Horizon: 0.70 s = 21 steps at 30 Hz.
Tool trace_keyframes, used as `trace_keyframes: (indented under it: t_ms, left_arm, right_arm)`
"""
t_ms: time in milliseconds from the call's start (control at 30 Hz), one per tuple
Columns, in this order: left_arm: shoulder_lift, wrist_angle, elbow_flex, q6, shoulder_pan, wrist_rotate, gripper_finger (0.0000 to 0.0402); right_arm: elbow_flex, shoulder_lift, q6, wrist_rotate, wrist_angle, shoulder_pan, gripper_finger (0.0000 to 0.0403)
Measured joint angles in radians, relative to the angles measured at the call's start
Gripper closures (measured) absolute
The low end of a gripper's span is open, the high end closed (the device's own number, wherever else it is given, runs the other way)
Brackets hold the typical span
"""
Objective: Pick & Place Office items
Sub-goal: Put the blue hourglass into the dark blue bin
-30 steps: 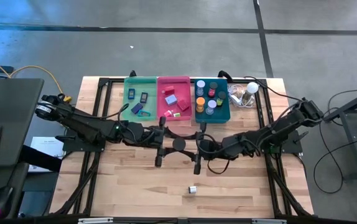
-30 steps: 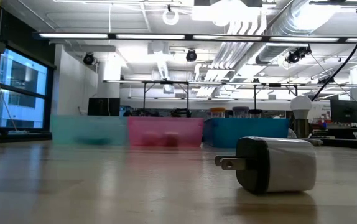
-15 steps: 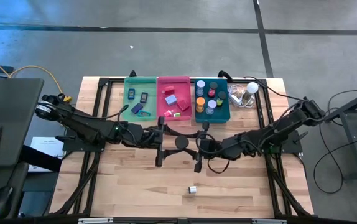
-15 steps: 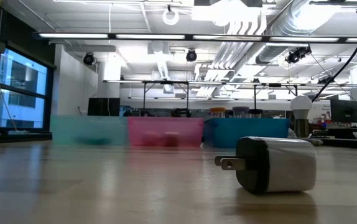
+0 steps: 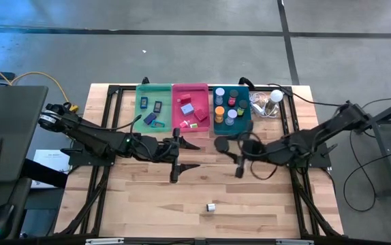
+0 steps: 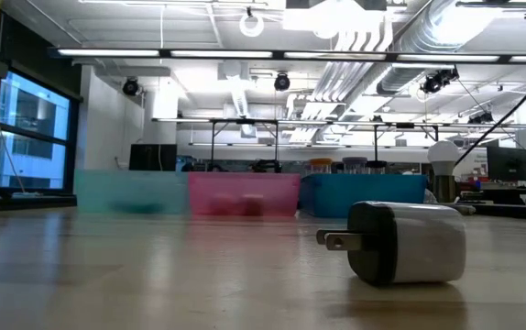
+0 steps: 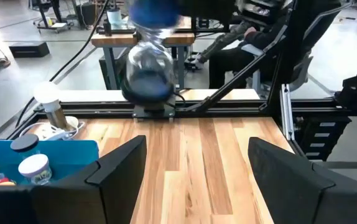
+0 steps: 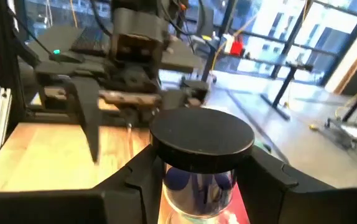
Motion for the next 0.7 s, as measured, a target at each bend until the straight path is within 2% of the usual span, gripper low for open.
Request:
trace_keyframes:
  t_ms: [133, 233, 333, 500, 700]
  left_arm:
    - [0.0, 0.0, 0.0, 0.0, 0.0, 0.0, 0.0126]
    - [0.0, 0.0, 0.0, 0.0, 0.0, 0.001, 0.0126]
    - [0.0, 0.0, 0.0, 0.0, 0.0, 0.001, 0.0126]
    - [0.0, -0.007, 0.0, 0.0, 0.0, 0.003, 0.0126]
    - [0.0, -0.035, 0.0, 0.0, 0.0, 0.006, 0.0126]
  right_arm:
    - [-0.003, -0.07, 0.085, -0.017, -0.144, -0.037, 0.0248]
    - [-0.049, -0.123, 0.117, -0.03, -0.162, -0.101, 0.0248]
    - [-0.127, -0.194, 0.145, -0.12, -0.157, -0.202, 0.0248]
    - [-0.331, -0.307, 0.193, -0.343, -0.011, -0.413, 0.0248]
    - [-0.595, -0.378, 0.237, -0.501, 0.245, -0.602, 0.0243]
